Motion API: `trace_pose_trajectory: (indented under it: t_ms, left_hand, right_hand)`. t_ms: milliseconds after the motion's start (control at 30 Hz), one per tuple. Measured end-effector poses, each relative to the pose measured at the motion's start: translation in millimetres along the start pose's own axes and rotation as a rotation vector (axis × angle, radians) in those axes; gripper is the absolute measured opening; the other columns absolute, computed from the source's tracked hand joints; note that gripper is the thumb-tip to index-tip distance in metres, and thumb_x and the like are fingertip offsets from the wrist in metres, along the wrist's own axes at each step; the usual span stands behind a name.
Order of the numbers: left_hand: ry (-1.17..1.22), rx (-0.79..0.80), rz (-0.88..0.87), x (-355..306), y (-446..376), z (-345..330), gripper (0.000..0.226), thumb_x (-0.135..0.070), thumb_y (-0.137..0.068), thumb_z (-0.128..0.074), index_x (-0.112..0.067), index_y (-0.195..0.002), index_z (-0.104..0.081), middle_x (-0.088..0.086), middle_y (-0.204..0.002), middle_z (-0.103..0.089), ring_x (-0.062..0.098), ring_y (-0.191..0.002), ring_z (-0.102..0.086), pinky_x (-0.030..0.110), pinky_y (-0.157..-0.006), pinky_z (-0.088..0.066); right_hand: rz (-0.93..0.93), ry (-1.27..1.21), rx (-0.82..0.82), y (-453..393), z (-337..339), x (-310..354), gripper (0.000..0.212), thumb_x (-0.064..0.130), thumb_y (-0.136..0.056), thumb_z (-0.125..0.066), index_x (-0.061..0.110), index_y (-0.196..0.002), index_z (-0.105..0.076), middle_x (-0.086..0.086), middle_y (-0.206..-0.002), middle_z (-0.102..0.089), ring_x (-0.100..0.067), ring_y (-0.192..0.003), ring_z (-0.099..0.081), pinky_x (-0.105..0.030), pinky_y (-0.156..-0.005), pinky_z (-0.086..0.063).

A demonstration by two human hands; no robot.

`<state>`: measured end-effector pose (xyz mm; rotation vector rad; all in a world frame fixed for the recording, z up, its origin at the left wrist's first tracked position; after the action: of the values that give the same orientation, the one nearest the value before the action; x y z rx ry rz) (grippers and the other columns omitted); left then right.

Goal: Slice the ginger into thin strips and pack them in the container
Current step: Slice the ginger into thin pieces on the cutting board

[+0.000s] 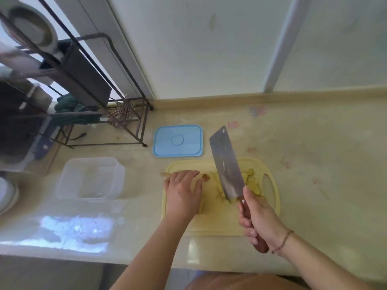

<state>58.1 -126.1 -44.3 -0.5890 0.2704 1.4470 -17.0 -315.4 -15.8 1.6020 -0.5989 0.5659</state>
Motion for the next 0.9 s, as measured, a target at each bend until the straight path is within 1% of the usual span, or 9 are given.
trace_pose_trajectory:
  t_ms: [167,267,367,433,500,567,733,767,900]
  left_hand:
    - [0.151,-0.016,-0.026,-18,29,12,0.022,-0.034,-0.085,-0.058,-0.024,-0.094,-0.074,-0.016,-0.095,-0.071,0.011,-0.095,-0.062,0.035,-0.082,-0.045]
    - [0.498,0.099,0.292,-40,33,18,0.022,-0.031,-0.096,-0.056,-0.024,-0.110,-0.071,-0.023,-0.098,-0.072,-0.003,-0.099,-0.062,0.027,-0.085,-0.047]
    - [0.928,0.227,0.689,-54,28,19,0.025,-0.025,-0.106,-0.044,-0.019,-0.122,-0.063,-0.011,-0.106,-0.075,0.010,-0.089,-0.070,0.026,-0.074,-0.045]
    - [1.306,0.413,0.905,-68,26,15,0.039,-0.032,-0.109,-0.032,-0.010,-0.123,-0.060,0.004,-0.105,-0.075,0.020,-0.083,-0.070,0.029,-0.068,-0.044]
    - [1.559,0.540,1.012,-76,27,13,0.047,-0.037,-0.108,-0.030,-0.004,-0.120,-0.061,0.016,-0.103,-0.071,0.028,-0.082,-0.069,0.031,-0.066,-0.048]
    - [1.663,0.551,1.064,-74,30,10,0.039,-0.035,-0.105,-0.038,-0.003,-0.114,-0.060,0.017,-0.099,-0.070,0.028,-0.076,-0.069,0.033,-0.063,-0.052]
    - [1.613,0.434,1.013,-60,33,1,0.009,-0.016,-0.094,-0.060,-0.009,-0.090,-0.064,0.008,-0.079,-0.065,0.024,-0.075,-0.070,0.031,-0.067,-0.056]
    - [1.535,0.423,0.964,-57,32,1,0.009,-0.011,-0.095,-0.060,-0.009,-0.088,-0.065,0.009,-0.080,-0.066,0.023,-0.076,-0.070,0.029,-0.068,-0.056]
    - [0.969,0.477,0.740,-50,21,-5,0.010,-0.004,-0.095,-0.061,-0.005,-0.097,-0.071,0.008,-0.083,-0.072,0.012,-0.070,-0.069,0.027,-0.070,-0.057]
  right_hand:
    - [-0.145,-0.307,0.160,4,4,5,0.059,0.070,-0.089,-0.032,0.018,-0.066,-0.044,0.000,-0.053,-0.026,-0.010,-0.033,-0.021,-0.014,-0.036,-0.023]
    - [-0.172,-0.471,0.278,5,4,8,0.055,0.067,-0.088,-0.035,0.017,-0.066,-0.043,0.001,-0.052,-0.023,-0.009,-0.031,-0.020,-0.012,-0.035,-0.021]
    - [-0.195,-0.544,0.375,6,7,9,0.053,0.067,-0.084,-0.047,0.017,-0.067,-0.043,0.002,-0.050,-0.023,-0.008,-0.029,-0.021,-0.011,-0.034,-0.021]
    - [-0.192,-0.600,0.476,9,9,12,0.055,0.065,-0.069,-0.073,0.016,-0.066,-0.046,0.002,-0.047,-0.026,-0.007,-0.028,-0.023,-0.011,-0.033,-0.024]
    - [-0.175,-0.624,0.552,12,10,15,0.059,0.060,-0.056,-0.085,0.016,-0.066,-0.048,0.002,-0.047,-0.027,-0.007,-0.027,-0.025,-0.012,-0.032,-0.027]
    - [-0.176,-0.623,0.571,13,14,14,0.058,0.060,-0.057,-0.085,0.016,-0.067,-0.048,0.002,-0.047,-0.027,-0.007,-0.028,-0.025,-0.013,-0.032,-0.027]
    - [-0.186,-0.627,0.454,7,33,6,0.054,0.067,-0.087,-0.045,0.016,-0.069,-0.045,0.002,-0.048,-0.027,-0.007,-0.028,-0.025,-0.015,-0.030,-0.030]
    - [-0.179,-0.635,0.444,7,37,5,0.054,0.066,-0.087,-0.046,0.015,-0.069,-0.045,0.002,-0.048,-0.027,-0.007,-0.028,-0.025,-0.015,-0.030,-0.030]
    - [-0.133,-0.654,0.476,16,50,3,0.054,0.057,-0.064,-0.082,0.014,-0.067,-0.050,0.000,-0.048,-0.030,-0.009,-0.028,-0.027,-0.016,-0.030,-0.029]
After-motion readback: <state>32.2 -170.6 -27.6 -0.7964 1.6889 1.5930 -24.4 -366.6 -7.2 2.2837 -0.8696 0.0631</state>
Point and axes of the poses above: each hand's wrist, its own y-axis away from the middle knuckle, its own z-axis out of the back of the hand, x = y × z, the point moved 4 cm from there along -y, towards the middle knuckle
